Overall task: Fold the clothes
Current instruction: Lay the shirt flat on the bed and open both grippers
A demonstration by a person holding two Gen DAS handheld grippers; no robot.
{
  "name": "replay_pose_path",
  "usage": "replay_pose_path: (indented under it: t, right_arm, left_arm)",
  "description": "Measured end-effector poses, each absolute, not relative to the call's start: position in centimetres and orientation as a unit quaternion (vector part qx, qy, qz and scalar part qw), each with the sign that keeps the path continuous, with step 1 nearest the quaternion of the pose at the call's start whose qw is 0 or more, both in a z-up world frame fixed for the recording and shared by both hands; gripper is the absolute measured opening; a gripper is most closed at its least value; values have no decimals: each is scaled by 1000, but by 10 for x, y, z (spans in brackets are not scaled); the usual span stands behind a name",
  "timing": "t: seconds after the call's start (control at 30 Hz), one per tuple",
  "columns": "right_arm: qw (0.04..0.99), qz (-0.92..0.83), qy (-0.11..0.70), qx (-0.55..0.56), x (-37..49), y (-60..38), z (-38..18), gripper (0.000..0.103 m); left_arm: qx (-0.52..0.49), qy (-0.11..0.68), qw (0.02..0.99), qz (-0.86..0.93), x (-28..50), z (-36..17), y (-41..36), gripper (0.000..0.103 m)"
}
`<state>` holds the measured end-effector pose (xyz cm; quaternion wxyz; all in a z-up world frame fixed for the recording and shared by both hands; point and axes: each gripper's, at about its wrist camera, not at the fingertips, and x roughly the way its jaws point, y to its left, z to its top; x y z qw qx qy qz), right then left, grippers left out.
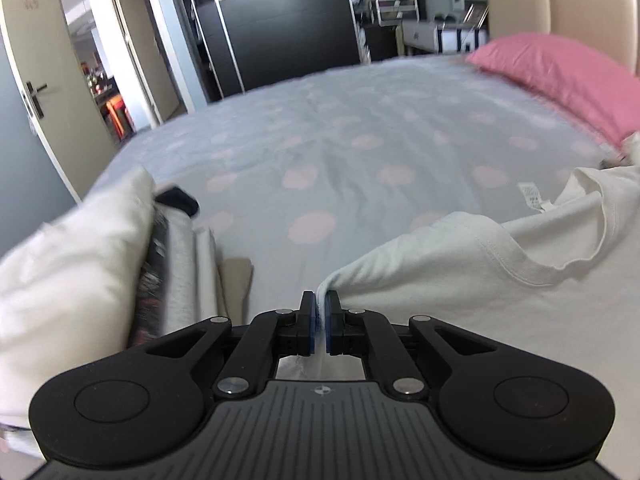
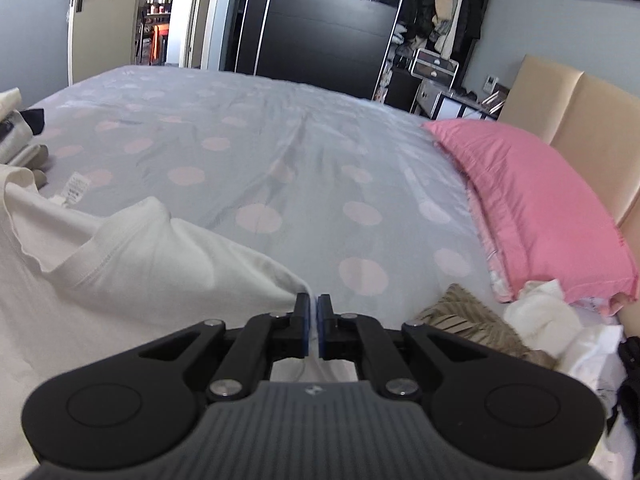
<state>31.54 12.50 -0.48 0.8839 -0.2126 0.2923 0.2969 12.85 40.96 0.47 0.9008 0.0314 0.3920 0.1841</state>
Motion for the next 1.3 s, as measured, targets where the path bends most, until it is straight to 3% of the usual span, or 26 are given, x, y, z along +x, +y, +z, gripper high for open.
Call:
replay_pose_path:
  t: [0.13, 0.33, 0.37, 0.43, 0.47, 0.5, 0.63, 0.7, 1.03, 1.3]
  right_arm:
    - [873, 294, 320, -222, 336, 141, -45, 4]
    - [863, 290, 360, -206, 355, 147, -83, 6]
    - [861, 289, 364, -205, 356, 148, -87, 8]
    - [861, 287, 369, -201, 356, 146, -89, 25]
    - [863, 286, 366, -198, 354, 144, -87, 42]
    - [866, 285, 362, -194, 351, 141, -83, 46]
    - [875, 283, 348, -183, 331, 127, -63, 46]
    - [873, 293, 345, -181, 314, 120, -52, 46]
    - [816, 399, 364, -208, 165, 68, -24, 52]
    - [773, 446, 393, -221, 46, 24, -37, 60]
  left_arm:
    - [22, 421, 889, 180, 147, -36, 419, 3]
    - [-13, 440, 878, 186, 158, -69, 430, 13]
    - [-17, 445, 876, 185, 158, -72, 431, 19]
    - [-14, 448, 876, 180, 153, -73, 430, 29]
    - [-10, 447, 877, 176, 150, -71, 429, 38]
    - [-5, 445, 879, 173, 145, -68, 427, 43]
    - [7, 437, 884, 165, 117, -48, 418, 45]
    - [9, 432, 887, 160, 99, -38, 412, 52]
    - [24, 434, 896, 89, -17, 3, 356, 52]
    - [56, 473, 879, 28, -99, -10, 297, 53]
